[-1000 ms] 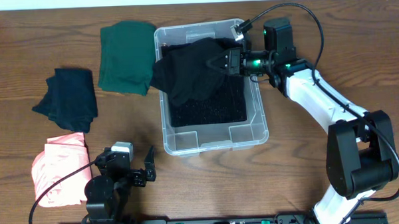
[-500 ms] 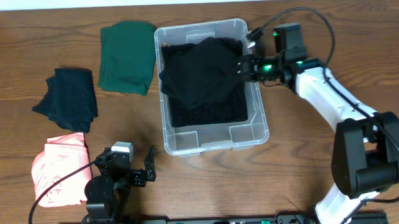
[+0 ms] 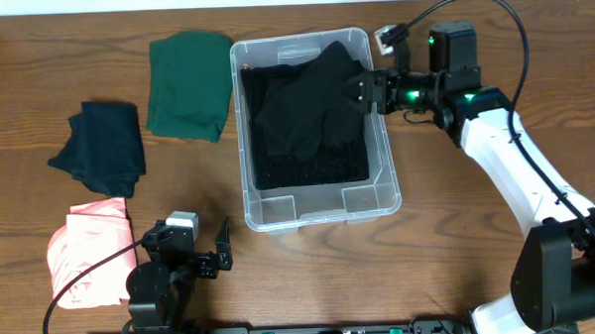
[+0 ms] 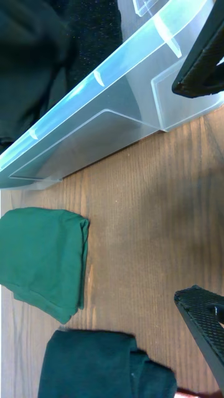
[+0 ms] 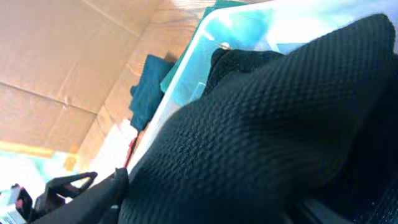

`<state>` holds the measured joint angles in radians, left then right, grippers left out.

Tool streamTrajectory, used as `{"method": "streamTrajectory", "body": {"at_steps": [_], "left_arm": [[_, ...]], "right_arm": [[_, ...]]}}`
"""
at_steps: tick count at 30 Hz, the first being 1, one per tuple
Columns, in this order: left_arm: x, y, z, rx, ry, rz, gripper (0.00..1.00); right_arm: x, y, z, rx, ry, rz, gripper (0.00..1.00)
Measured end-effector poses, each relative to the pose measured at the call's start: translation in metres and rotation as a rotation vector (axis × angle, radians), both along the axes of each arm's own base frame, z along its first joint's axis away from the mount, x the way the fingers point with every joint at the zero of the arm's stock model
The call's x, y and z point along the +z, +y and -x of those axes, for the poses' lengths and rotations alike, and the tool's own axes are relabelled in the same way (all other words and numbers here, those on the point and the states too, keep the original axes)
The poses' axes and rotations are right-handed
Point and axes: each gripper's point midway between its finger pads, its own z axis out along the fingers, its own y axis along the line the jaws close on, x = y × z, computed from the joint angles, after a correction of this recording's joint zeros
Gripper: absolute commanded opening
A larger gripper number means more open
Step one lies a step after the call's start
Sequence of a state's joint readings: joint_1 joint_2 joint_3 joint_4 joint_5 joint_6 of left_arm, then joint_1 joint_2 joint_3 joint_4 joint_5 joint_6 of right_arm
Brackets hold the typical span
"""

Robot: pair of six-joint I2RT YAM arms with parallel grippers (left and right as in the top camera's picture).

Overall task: Pack container
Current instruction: 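Lower the black garment into the bin on top of the sweater, then regrasp the garment's right edge and drag it toward the bin's right side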

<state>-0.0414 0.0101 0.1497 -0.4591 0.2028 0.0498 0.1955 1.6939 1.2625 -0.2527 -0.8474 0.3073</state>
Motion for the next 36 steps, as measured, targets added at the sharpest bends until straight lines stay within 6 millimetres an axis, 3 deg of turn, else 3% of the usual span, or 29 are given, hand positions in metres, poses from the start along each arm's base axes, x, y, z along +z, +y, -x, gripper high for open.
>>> {"method": "streamTrajectory", "body": {"at_steps": [6, 9, 11, 14, 16, 18, 22, 30, 36], "left_arm": [[0.0, 0.0, 0.0, 0.0, 0.0, 0.0, 0.98], [0.0, 0.0, 0.0, 0.0, 0.0, 0.0, 0.98], [0.0, 0.0, 0.0, 0.0, 0.0, 0.0, 0.98], [0.0, 0.0, 0.0, 0.0, 0.0, 0.0, 0.98], [0.0, 0.0, 0.0, 0.0, 0.0, 0.0, 0.98], [0.0, 0.0, 0.0, 0.0, 0.0, 0.0, 0.98], [0.0, 0.0, 0.0, 0.0, 0.0, 0.0, 0.98], [0.0, 0.0, 0.0, 0.0, 0.0, 0.0, 0.98], [0.0, 0.0, 0.0, 0.0, 0.0, 0.0, 0.98]], "right_arm": [[0.017, -0.01, -0.005, -0.026, -0.055, -0.009, 0.88], [0.05, -0.019, -0.007, -0.05, -0.167, -0.026, 0.94], [0.081, -0.026, -0.004, -0.066, -0.264, -0.038, 0.87], [0.125, -0.035, 0.008, -0.098, -0.394, -0.044, 0.51], [0.144, -0.038, 0.018, -0.108, -0.441, -0.047, 0.33], [0.149, -0.038, 0.023, -0.116, -0.443, -0.042, 0.2], [0.114, -0.029, 0.02, -0.128, -0.313, 0.007, 0.01], [0.013, 0.007, 0.004, -0.097, -0.066, 0.12, 0.01], [-0.045, -0.001, 0.005, -0.178, 0.093, 0.272, 0.01]]}}
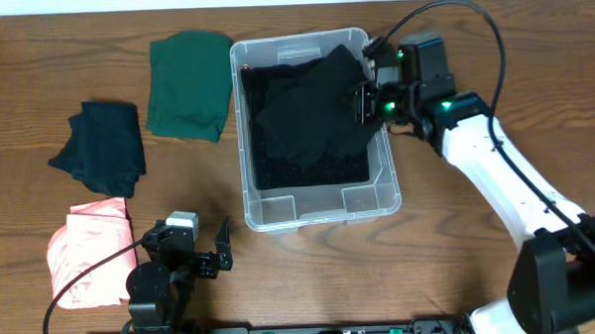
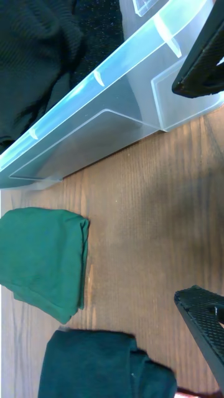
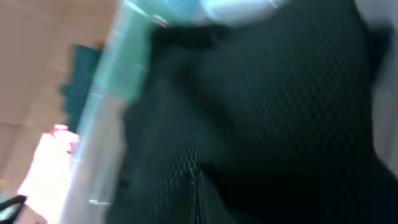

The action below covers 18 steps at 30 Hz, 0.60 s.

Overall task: Pack container
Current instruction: 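Regrasp the garment's right edge and drag it toward the bin's right side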

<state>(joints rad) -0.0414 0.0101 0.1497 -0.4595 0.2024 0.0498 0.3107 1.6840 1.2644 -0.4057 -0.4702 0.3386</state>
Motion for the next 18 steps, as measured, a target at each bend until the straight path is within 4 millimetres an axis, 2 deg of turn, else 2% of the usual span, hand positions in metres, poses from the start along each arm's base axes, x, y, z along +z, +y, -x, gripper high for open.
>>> {"method": "streamTrajectory", "body": {"at_steps": [5, 8, 12, 18], "left_arm": [[0.0, 0.0, 0.0, 0.0, 0.0, 0.0, 0.98], [0.0, 0.0, 0.0, 0.0, 0.0, 0.0, 0.98], [0.0, 0.0, 0.0, 0.0, 0.0, 0.0, 0.98], [0.0, 0.0, 0.0, 0.0, 0.0, 0.0, 0.98]], "right_arm": [[-0.021, -0.008, 0.012, -0.051, 0.072, 0.108, 0.01], [-0.03, -0.004, 0.021, -0.048, 0.097, 0.157, 0.01], [-0.041, 0.008, 0.03, -0.023, 0.112, 0.198, 0.01], [-0.073, 0.028, 0.037, 0.002, 0.169, 0.227, 0.01]]}}
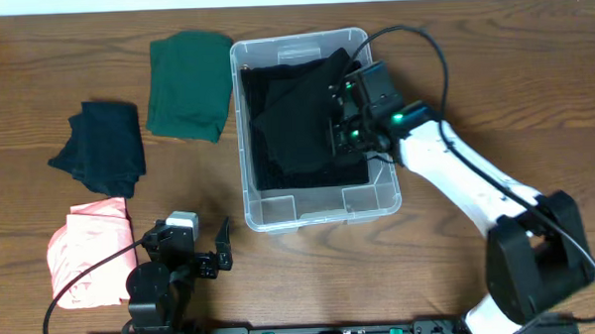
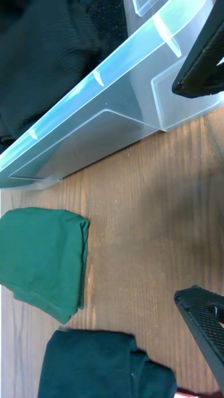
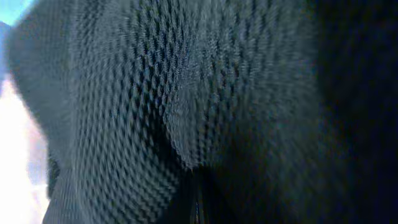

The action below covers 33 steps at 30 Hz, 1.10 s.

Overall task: Pack container
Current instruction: 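Regrasp the garment's right edge and drag it toward the bin's right side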

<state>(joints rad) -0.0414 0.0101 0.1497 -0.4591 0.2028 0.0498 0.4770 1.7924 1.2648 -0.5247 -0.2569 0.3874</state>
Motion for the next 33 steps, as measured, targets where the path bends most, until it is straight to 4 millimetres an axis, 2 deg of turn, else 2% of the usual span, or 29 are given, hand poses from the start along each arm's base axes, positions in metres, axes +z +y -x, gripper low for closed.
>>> {"method": "streamTrajectory", "body": {"at_steps": [4, 10, 12, 15, 18, 21, 23, 26, 33], "left_arm": [[0.0, 0.0, 0.0, 0.0, 0.0, 0.0, 0.98], [0.0, 0.0, 0.0, 0.0, 0.0, 0.0, 0.98], [0.0, 0.0, 0.0, 0.0, 0.0, 0.0, 0.98], [0.0, 0.0, 0.0, 0.0, 0.0, 0.0, 0.98], [0.0, 0.0, 0.0, 0.0, 0.0, 0.0, 0.98], [0.0, 0.0, 0.0, 0.0, 0.0, 0.0, 0.98], [0.0, 0.0, 0.0, 0.0, 0.0, 0.0, 0.98], [0.0, 0.0, 0.0, 0.0, 0.0, 0.0, 0.98], [0.0, 0.0, 0.0, 0.0, 0.0, 0.0, 0.98]], "right_arm": [[-0.007, 0.005, -0.007, -0.009, -0.007, -0.012, 0.01], [0.013, 0.013, -0.019, -0.005, -0.079, -0.058, 0.02], [0.032, 0.016, -0.023, 0.002, -0.118, -0.076, 0.02], [0.08, 0.013, -0.027, 0.0, -0.208, -0.095, 0.01], [0.13, -0.001, -0.024, -0.039, -0.307, -0.082, 0.01], [0.148, -0.016, -0.019, -0.077, -0.337, -0.039, 0.01], [0.139, -0.026, -0.017, -0.1, -0.314, 0.01, 0.01], [0.112, -0.031, -0.02, -0.113, -0.256, 0.074, 0.01], [0.019, -0.034, -0.024, -0.101, -0.06, 0.215, 0.01]]}}
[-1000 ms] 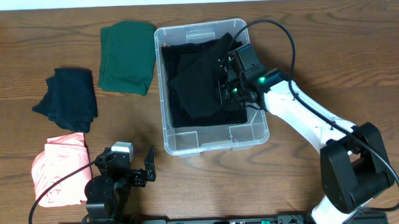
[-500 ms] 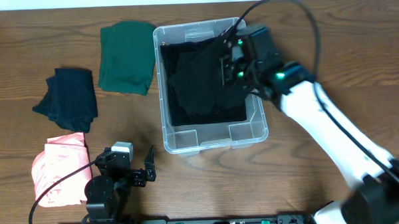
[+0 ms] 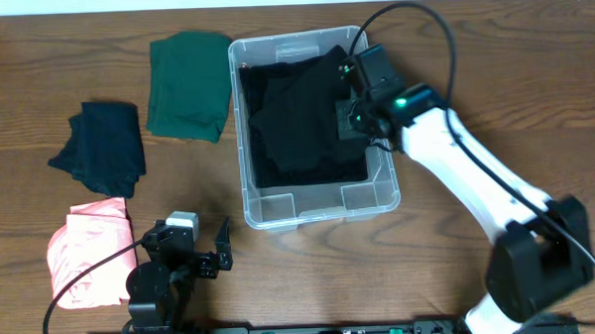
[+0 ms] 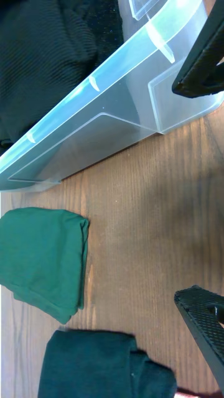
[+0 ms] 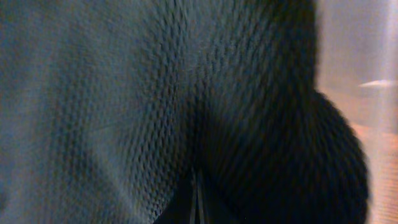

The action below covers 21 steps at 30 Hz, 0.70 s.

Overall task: Pack container
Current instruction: 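Regrasp the garment's right edge and drag it toward the bin's right side, then press and spread the garment flat inside the bin with the right gripper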

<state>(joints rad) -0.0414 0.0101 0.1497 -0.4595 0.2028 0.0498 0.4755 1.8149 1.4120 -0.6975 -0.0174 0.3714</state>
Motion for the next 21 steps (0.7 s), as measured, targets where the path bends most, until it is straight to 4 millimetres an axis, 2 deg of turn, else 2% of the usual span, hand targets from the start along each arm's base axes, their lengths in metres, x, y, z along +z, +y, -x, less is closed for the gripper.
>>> {"method": "streamTrajectory", "body": {"at_steps": [4, 8, 17, 19, 21], "left_arm": [[0.0, 0.0, 0.0, 0.0, 0.0, 0.0, 0.98], [0.0, 0.0, 0.0, 0.0, 0.0, 0.0, 0.98], [0.0, 0.0, 0.0, 0.0, 0.0, 0.0, 0.98], [0.0, 0.0, 0.0, 0.0, 0.0, 0.0, 0.98], [0.0, 0.0, 0.0, 0.0, 0.0, 0.0, 0.98]], "right_arm": [[-0.021, 0.0, 0.0, 0.0, 0.043, 0.022, 0.01], [-0.025, -0.001, 0.002, 0.0, 0.064, 0.033, 0.01], [-0.021, -0.001, 0.001, -0.002, 0.059, 0.035, 0.01], [-0.014, -0.002, 0.001, -0.003, 0.046, 0.032, 0.01], [0.002, -0.001, -0.002, -0.001, 0.005, 0.018, 0.01]]}}
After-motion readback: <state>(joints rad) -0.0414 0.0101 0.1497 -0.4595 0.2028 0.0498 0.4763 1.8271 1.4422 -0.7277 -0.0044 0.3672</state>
